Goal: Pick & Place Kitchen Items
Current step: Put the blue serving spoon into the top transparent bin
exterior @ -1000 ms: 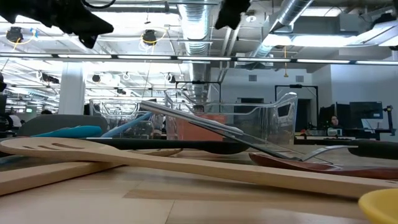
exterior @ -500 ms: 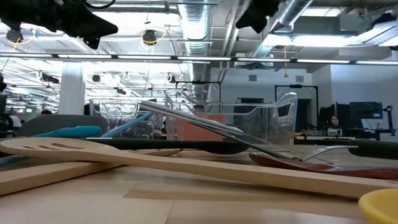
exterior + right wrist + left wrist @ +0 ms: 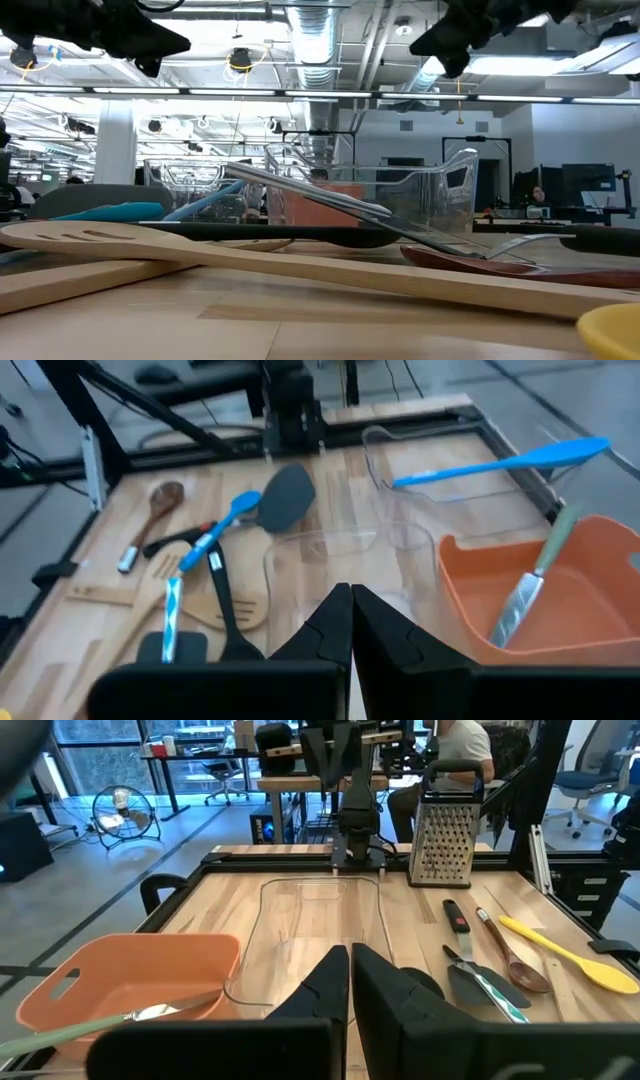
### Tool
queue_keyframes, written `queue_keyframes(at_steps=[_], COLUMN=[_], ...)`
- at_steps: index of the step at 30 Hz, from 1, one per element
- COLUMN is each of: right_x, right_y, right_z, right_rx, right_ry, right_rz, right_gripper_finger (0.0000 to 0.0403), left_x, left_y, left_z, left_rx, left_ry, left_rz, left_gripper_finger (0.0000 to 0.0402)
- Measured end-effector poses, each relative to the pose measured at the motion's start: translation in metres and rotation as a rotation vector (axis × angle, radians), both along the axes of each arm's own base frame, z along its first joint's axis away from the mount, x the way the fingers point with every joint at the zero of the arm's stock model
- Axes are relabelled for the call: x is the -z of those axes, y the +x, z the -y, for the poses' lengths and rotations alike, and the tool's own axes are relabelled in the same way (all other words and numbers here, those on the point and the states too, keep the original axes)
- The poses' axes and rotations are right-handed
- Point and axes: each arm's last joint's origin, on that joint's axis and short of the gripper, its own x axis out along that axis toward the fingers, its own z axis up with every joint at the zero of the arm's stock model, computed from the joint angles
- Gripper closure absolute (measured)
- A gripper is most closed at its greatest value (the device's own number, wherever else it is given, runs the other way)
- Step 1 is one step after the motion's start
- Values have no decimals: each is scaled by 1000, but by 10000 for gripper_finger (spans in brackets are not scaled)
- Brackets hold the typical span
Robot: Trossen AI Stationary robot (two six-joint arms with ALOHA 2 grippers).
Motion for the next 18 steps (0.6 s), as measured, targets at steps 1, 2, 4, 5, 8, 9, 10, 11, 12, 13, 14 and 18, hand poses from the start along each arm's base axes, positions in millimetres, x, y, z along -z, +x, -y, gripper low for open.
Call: queue_keyframes(at_steps=[1, 2, 4, 5, 8, 9, 10, 11, 12, 13, 14, 18], right_x=[3, 5, 9, 11, 17, 19, 21, 22, 23, 25, 28, 38], right_y=[-2, -4, -6, -7, -8, -9, -9, -8, -7, -7, -7, -1], right_z=[-2, -4, -8, -10, -16, -18, -20, -22, -24, -25, -27, -35], right_rx=[-4, -10, -24, -33, -61, -69, -78, -85, -93, -101, -109, -141], right_ry=[3, 2, 4, 3, -1, -1, -2, -4, -5, -5, -5, 27], right_rz=[13, 35, 63, 73, 102, 105, 109, 117, 128, 127, 126, 76], right_gripper_finger=[403, 403, 403, 403, 403, 403, 403, 403, 403, 403, 403, 403], left_x=[0, 0, 0, 0, 0, 0, 0, 0, 0, 0, 0, 0], left_y=[0, 0, 0, 0, 0, 0, 0, 0, 0, 0, 0, 0], left_z=[0, 0, 0, 0, 0, 0, 0, 0, 0, 0, 0, 0], left_rx=[0, 0, 0, 0, 0, 0, 0, 0, 0, 0, 0, 0], left_ry=[0, 0, 0, 0, 0, 0, 0, 0, 0, 0, 0, 1], left_rz=[1, 1, 2, 2, 2, 2, 1, 1, 1, 1, 2, 5], left_gripper_finger=[400, 400, 400, 400, 400, 400, 400, 400, 400, 400, 400, 400])
